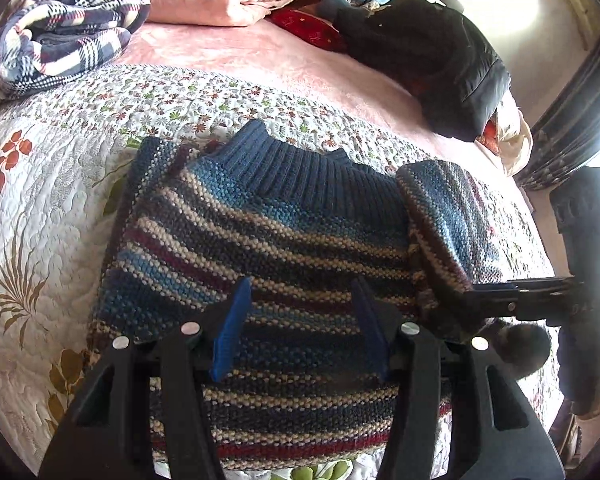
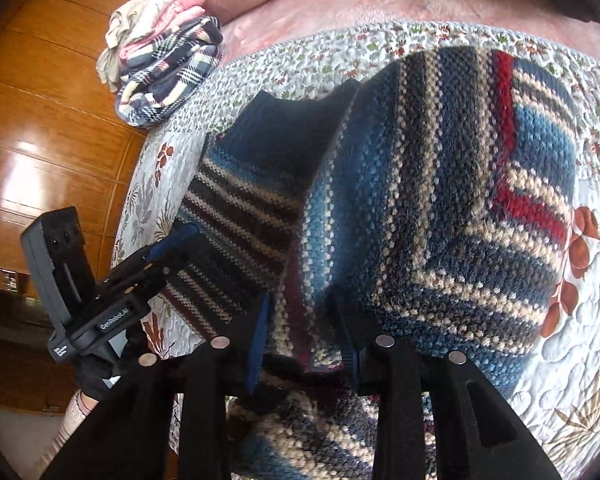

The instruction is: Fold small clothes

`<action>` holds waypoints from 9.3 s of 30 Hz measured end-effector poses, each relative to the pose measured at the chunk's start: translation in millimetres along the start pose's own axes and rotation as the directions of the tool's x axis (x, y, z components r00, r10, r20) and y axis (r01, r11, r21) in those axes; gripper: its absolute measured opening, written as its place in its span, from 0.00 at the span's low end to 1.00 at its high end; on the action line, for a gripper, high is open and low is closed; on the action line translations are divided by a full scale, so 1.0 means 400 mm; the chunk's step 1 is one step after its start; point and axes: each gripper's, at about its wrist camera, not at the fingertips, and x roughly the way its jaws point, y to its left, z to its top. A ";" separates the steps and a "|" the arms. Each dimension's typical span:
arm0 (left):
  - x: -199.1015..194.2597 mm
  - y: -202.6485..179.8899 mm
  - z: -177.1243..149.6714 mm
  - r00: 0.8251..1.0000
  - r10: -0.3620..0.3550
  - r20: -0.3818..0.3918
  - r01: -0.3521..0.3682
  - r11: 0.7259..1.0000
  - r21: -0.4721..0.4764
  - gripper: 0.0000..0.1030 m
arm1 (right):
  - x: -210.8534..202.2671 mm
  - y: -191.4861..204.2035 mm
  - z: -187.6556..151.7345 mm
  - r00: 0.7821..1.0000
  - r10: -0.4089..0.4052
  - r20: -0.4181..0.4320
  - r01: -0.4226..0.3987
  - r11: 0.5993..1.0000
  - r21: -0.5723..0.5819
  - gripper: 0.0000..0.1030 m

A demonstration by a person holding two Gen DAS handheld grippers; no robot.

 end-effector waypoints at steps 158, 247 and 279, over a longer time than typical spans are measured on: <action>0.035 0.348 0.086 0.929 -0.333 -0.164 0.300 0.933 -0.198 0.69 | 0.037 0.026 -0.042 0.978 0.129 0.163 -0.141 0.988 0.067 0.81; -0.052 -0.222 -0.539 0.980 -0.016 -0.198 0.021 0.999 0.026 0.43 | -0.221 -0.168 -0.822 0.990 -0.045 0.136 0.005 0.960 0.280 0.29; -0.438 -0.367 -0.626 0.968 0.249 -0.021 -0.246 0.964 0.102 0.75 | -0.450 0.145 -1.030 0.767 -0.568 0.299 0.515 0.823 0.241 0.94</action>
